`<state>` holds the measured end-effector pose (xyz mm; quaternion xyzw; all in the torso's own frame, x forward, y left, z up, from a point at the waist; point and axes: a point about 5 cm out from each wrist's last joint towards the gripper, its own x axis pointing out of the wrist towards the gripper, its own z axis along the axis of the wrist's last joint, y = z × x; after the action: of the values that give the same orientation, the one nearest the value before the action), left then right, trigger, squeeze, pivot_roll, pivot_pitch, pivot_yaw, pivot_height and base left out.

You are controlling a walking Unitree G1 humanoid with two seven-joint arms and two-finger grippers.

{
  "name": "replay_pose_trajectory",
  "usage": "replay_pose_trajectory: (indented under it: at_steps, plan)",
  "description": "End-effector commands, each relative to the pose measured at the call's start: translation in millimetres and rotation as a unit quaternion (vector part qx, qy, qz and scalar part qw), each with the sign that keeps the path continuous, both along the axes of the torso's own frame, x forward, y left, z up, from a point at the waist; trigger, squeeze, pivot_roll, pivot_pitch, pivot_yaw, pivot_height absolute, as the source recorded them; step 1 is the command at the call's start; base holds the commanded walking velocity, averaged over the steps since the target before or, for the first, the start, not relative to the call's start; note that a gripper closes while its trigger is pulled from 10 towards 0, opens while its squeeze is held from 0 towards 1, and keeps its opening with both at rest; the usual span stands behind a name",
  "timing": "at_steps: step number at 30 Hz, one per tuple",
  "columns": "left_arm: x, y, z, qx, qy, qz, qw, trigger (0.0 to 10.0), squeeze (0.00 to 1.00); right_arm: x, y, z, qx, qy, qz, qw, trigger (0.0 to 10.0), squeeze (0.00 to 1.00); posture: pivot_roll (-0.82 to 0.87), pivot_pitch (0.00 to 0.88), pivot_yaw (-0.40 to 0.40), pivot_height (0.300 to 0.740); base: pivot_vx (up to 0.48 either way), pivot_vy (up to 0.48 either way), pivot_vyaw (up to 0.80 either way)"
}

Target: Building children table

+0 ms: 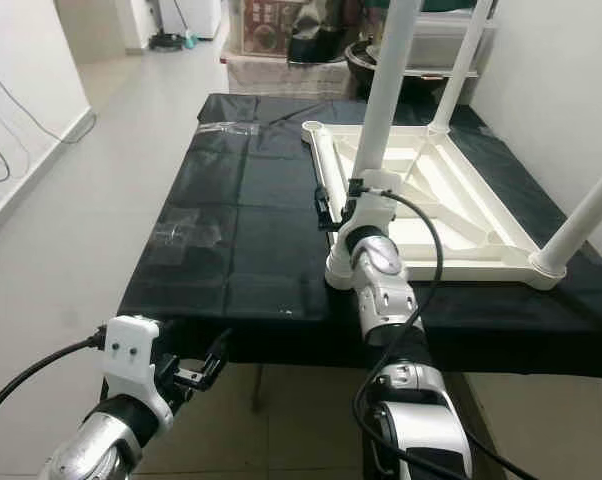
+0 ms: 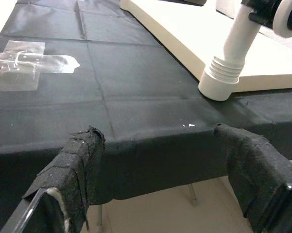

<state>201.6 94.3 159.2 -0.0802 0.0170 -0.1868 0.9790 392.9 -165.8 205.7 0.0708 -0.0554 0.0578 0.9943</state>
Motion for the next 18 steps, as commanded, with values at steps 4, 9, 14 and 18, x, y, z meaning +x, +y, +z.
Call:
replay_pose_trajectory:
  at_steps: [4,9,14,18]
  plan:
    - [-2.8,-0.6,-1.6,0.010,0.001,-0.003,1.000,10.0,0.00,8.2,-1.5,13.0,-0.018,-0.010,0.084,0.996,10.0,0.00,0.18,0.079,-0.037,0.740,0.000,0.000,0.00]
    - [-4.5,-0.8,-0.5,0.011,0.000,-0.003,1.000,10.0,0.00,10.9,-0.7,16.2,-0.009,0.010,0.188,0.982,10.0,0.00,0.19,0.089,-0.039,0.740,0.000,0.000,0.00]
    - [-7.2,-1.9,0.7,0.010,-0.001,-0.003,1.000,10.0,0.00,9.3,12.4,17.1,-0.013,0.031,0.324,0.946,10.0,0.00,0.21,0.101,-0.046,0.740,0.000,0.000,0.00]
    - [-9.8,-2.8,2.4,0.010,-0.001,-0.002,1.000,10.0,0.00,6.8,20.5,19.6,-0.013,0.034,0.385,0.922,10.0,0.00,0.23,0.119,-0.053,0.740,0.000,0.000,0.00]
